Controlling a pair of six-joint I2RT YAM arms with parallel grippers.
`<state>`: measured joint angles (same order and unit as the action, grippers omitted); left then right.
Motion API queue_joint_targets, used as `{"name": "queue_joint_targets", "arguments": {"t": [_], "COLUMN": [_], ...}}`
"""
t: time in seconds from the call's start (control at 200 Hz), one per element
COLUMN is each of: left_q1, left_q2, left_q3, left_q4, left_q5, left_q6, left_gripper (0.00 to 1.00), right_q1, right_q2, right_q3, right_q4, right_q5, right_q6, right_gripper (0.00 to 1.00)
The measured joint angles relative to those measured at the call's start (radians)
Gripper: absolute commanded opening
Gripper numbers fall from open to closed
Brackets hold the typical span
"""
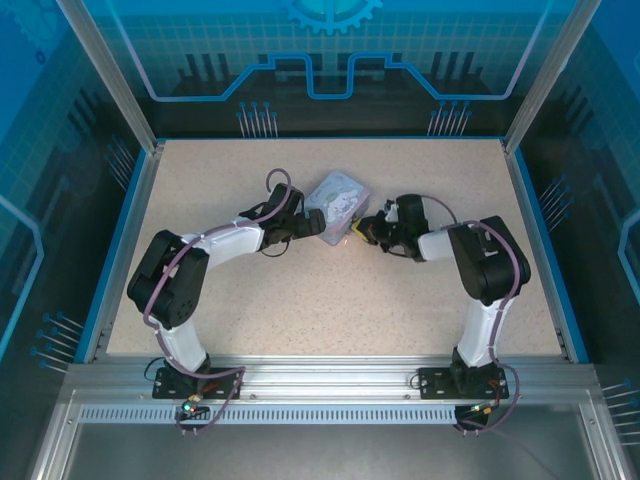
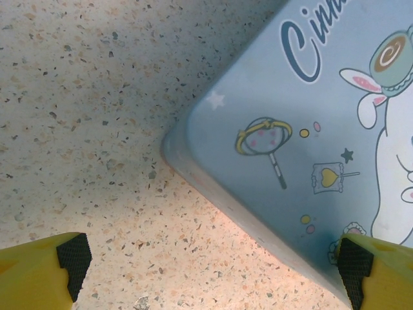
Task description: Unlock a padlock with a key
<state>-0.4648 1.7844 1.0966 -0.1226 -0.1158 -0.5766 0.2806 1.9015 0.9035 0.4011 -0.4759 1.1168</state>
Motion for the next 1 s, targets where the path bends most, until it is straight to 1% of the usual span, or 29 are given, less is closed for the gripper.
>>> {"name": "queue_joint_targets", "arguments": {"t": [0.1,0.185,0.305,0.4,0.495,0.73,0.88,1.0], "left_q1": [0.0,0.0,0.0,0.0,0.0,0.0,0.0,0.001], "left_q2": [0.003,0.006,0.012,0.014,0.016,0.019,0.027,0.035], "left_q3": [0.0,0.003,0.008,0.008,0.012,0.023,0.051,0.085], "left_q4": [0.0,0.003,0.01,0.014,0.015,0.003,-0.037,-0.084], "left_q5": [0.0,0.0,0.0,0.0,0.0,0.0,0.0,0.0], "left_q6": [0.0,-0.001,-0.001,-0.001,-0.001,0.0,0.0,0.001], "left_gripper": [0.98,0.98,0.98,0.98,0.98,0.99,0.99,0.99], "right_q1": [0.0,0.0,-0.017,-0.024,-0.025,-0.029,-0.037,-0.055], "right_q2": [-0.042,-0.057,-0.056,-0.052,-0.047,-0.037,-0.049,-0.085], "right_q3": [0.068,0.1,0.118,0.119,0.104,0.031,-0.016,-0.06], "right_q4": [-0.198,-0.315,-0.423,-0.467,-0.451,-0.322,-0.261,-0.258], "right_q5": [0.029,0.055,0.093,0.109,0.108,0.071,0.048,0.048], "right_q6": [-0.118,-0.19,-0.255,-0.279,-0.279,-0.222,-0.198,-0.193], "right_gripper": [0.0,0.0,0.0,0.0,0.0,0.0,0.0,0.0]}}
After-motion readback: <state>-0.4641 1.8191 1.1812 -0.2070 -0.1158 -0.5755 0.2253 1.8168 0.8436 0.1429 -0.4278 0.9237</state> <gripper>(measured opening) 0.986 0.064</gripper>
